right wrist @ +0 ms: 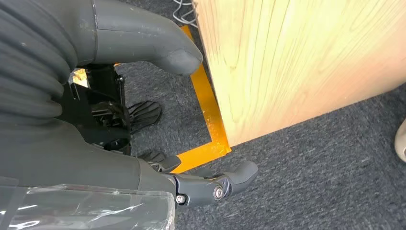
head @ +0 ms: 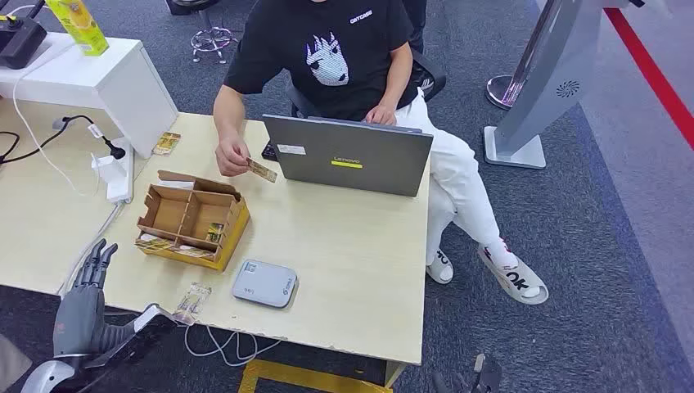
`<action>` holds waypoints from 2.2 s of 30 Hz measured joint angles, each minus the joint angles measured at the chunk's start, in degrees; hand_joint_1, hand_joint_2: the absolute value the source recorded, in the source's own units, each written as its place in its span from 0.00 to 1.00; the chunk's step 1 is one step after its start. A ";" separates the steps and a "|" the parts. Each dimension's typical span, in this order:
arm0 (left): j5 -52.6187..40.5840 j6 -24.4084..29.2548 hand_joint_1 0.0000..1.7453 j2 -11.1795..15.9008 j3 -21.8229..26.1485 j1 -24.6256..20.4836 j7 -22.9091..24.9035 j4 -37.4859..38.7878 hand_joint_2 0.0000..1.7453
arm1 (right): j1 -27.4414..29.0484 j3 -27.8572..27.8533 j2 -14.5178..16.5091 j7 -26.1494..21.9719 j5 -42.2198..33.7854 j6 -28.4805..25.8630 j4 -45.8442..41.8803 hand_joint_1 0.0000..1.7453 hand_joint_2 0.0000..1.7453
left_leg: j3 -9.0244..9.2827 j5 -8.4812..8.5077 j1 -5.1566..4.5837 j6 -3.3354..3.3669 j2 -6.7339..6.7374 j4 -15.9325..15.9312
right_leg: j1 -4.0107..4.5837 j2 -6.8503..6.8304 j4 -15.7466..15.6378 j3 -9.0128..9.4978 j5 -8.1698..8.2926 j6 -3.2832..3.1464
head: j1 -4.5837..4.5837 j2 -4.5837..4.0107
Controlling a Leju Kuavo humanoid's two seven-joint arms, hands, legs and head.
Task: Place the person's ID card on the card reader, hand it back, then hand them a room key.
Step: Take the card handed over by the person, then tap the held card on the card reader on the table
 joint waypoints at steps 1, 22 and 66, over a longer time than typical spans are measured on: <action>-0.66 0.07 0.00 0.47 -0.30 -0.23 0.18 0.00 1.00 | -0.01 0.05 0.00 0.01 -0.07 0.00 0.00 0.00 1.00 | 0.00 0.00 0.01 0.00 0.00 0.00 | 0.00 0.00 0.00 0.00 0.00 0.00 | 0.00 0.00; -29.26 8.63 0.00 12.33 -16.52 -16.87 9.94 7.91 1.00 | -0.77 4.57 0.14 0.20 -5.55 -0.01 0.03 0.00 1.00 | -0.01 0.04 0.04 -0.04 -0.03 0.01 | 0.01 -0.02 0.01 -0.01 0.05 -0.03 | 0.03 0.01; -30.97 20.72 1.00 6.37 -24.80 -35.73 12.10 31.24 1.00 | -1.60 11.91 0.76 0.72 -10.31 0.00 0.12 0.00 1.00 | -0.06 0.21 0.05 -0.14 0.07 0.01 | 0.04 0.11 0.08 -0.03 0.24 -0.13 | 0.02 0.00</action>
